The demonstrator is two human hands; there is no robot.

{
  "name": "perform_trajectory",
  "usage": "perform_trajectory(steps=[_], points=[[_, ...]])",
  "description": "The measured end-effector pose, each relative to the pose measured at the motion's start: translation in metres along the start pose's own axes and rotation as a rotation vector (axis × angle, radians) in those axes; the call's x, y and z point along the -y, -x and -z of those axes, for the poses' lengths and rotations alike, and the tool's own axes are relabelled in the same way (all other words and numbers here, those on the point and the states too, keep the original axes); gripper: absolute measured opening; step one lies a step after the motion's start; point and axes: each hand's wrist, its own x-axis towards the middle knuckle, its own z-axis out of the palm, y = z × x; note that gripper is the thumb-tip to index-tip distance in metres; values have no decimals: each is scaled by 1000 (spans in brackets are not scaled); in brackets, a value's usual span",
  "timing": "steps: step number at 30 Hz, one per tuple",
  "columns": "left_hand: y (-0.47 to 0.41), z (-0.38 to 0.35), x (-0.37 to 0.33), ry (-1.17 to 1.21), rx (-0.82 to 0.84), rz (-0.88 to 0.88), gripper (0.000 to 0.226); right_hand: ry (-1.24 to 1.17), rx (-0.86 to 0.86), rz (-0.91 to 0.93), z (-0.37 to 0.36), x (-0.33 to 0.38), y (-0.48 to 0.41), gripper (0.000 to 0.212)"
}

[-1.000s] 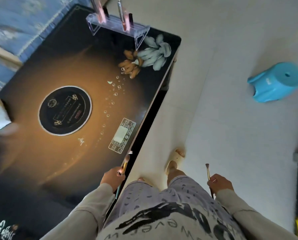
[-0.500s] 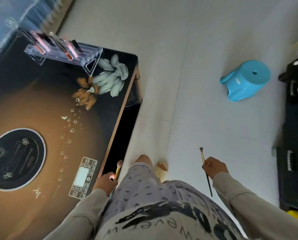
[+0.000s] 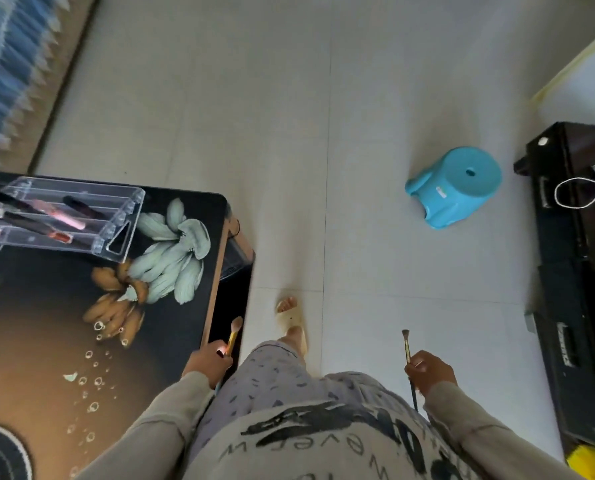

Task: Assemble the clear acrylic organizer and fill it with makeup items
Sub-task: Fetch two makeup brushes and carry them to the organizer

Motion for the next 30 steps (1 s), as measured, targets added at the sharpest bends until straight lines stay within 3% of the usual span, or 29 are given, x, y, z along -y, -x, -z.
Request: perform_trajectory(steps=[5, 9, 13, 15, 19, 24, 27, 30], points=[[-38, 72, -60, -24, -5, -70, 22, -103, -60, -34, 30, 54, -21, 10], [-56, 108, -96, -72, -14, -97, 9, -121, -81, -38, 55, 89, -43, 3], [-81, 134, -123, -82, -1, -92, 3, -71, -54, -35, 80, 131, -71, 19], [-95, 145, -135, -44, -17, -63, 21, -30, -32, -21, 93, 154, -87, 20], [-118, 165, -164, 79, -50, 18, 38, 89, 41, 53, 124, 210, -129, 22], [-129, 169, -198, 222, -44, 119, 38, 247, 53, 200, 178, 294, -179, 21], [-131, 165, -218, 242, -24, 176, 34, 310, 43, 306, 208, 343, -201, 5], [-132, 164, -231, 307, -3, 240, 35, 347, 41, 399, 228, 391, -213, 21]])
